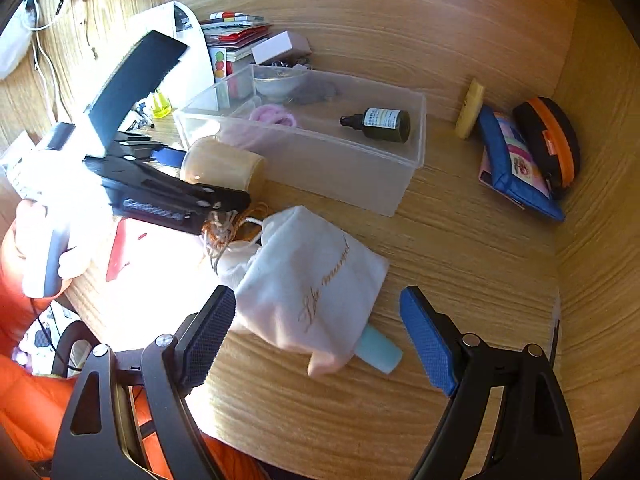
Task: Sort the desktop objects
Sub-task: 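Grasp the cream plastic tub with the left gripper while the right gripper grasps the white pouch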
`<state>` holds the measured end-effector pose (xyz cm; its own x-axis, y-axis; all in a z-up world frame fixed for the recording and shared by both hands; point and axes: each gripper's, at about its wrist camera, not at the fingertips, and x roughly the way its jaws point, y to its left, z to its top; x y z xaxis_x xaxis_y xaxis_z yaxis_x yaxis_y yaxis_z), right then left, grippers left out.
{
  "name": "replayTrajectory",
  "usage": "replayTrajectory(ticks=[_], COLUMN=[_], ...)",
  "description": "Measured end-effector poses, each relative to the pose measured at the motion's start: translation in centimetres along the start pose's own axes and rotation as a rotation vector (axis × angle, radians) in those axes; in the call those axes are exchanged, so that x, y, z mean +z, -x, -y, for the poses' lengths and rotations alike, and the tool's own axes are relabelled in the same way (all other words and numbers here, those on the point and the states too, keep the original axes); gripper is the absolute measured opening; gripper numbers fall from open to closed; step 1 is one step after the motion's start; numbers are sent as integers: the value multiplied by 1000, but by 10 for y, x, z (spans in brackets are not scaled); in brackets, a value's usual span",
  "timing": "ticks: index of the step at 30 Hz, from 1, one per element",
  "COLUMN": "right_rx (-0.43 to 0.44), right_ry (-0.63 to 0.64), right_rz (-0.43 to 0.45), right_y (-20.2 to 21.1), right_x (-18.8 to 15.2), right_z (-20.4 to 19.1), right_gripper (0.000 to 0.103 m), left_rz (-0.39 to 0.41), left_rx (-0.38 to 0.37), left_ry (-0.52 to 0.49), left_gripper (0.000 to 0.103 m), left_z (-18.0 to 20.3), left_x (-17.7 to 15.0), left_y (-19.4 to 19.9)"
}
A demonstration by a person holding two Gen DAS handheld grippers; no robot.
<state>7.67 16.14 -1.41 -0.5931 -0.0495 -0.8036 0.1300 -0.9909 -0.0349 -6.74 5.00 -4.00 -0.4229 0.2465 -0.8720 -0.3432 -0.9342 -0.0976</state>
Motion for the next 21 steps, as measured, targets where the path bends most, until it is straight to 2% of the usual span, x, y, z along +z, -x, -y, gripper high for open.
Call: replayTrajectory(ticks=[6,11,15,18,21], right_rx=[42,40,111,173,223], right_ry=[-2,6,-50,-89,-115], right_rz=[-58,-79,-91,-97,-96], right_y=[-16,-30,-42,-50,-57], right_x=[-8,-7,2,6,8], right_z=[-1,-1,12,20,25], right_gripper=[83,83,83,82,81], left_rz=[5,25,56,79,87], left_rx=[17,32,30,54,25], left_ry=[2,-13,-1,18,34], left_gripper=[91,93,93,86,78], left_z=[4,8,8,5,0], left_x=[4,0,-4,-6,-7], left_y=[-5,-5,-3,-2,0])
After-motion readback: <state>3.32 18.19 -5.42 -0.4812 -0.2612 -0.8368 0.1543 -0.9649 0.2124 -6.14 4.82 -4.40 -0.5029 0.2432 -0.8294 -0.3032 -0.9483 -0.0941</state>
